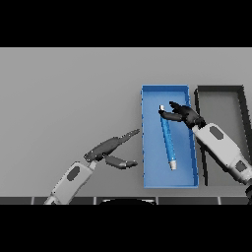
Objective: Pick up the blue pipe and place it into the blue bin.
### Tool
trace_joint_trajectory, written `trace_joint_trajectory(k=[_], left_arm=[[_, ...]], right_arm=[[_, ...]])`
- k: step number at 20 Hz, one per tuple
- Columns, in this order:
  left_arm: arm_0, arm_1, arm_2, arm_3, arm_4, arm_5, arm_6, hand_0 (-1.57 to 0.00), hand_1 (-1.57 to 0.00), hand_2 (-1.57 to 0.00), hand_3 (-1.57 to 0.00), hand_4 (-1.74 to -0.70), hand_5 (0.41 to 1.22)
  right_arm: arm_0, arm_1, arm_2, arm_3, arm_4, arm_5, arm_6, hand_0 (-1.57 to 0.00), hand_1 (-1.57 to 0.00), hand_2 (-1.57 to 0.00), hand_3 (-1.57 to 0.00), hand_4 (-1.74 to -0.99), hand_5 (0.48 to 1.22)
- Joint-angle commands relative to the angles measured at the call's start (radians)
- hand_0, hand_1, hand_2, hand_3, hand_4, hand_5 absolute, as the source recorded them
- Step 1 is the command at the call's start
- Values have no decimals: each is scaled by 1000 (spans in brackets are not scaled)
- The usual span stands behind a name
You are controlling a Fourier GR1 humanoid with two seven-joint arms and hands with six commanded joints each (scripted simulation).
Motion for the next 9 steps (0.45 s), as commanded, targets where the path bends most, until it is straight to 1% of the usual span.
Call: trace_joint_trajectory(k=[1,3,4,5,6,7,8,9], left_arm=[[6,3,-2,-2,-2,0,-13,1,1,1,1,-915,462],[-2,-7,-2,-3,3,1,3,1,1,1,1,-920,465],[-8,-8,2,7,2,2,8,1,1,1,1,-922,466],[-13,-9,6,17,3,1,1,1,1,1,1,-920,464],[-22,-15,6,28,1,1,5,1,1,1,1,-920,467],[-22,-23,0,36,-4,3,2,1,1,1,1,-920,467],[-18,-23,0,41,-6,3,-5,1,1,1,1,-920,469],[-21,-19,5,44,-1,-2,-13,1,1,1,1,-920,468]], right_arm=[[3,-1,-2,-2,-5,3,-2,-23,-20,-19,-15,-1119,695],[-2,-11,-2,-7,-4,3,13,-14,-12,-12,-9,-1127,680],[10,-19,1,-26,-5,-2,11,-11,-10,-9,-7,-1132,675],[7,-12,4,-12,0,7,7,-9,-8,-7,-6,-1129,672],[5,-19,4,-17,1,17,3,-9,-8,-7,-6,-1129,673],[-3,-1,2,1,-3,17,8,-9,-8,-7,-6,-1129,674],[9,-5,1,2,-3,26,-16,-9,-8,-7,-6,-1129,678],[14,-7,-2,5,-5,32,-25,-9,-8,-7,-6,-1129,677]])
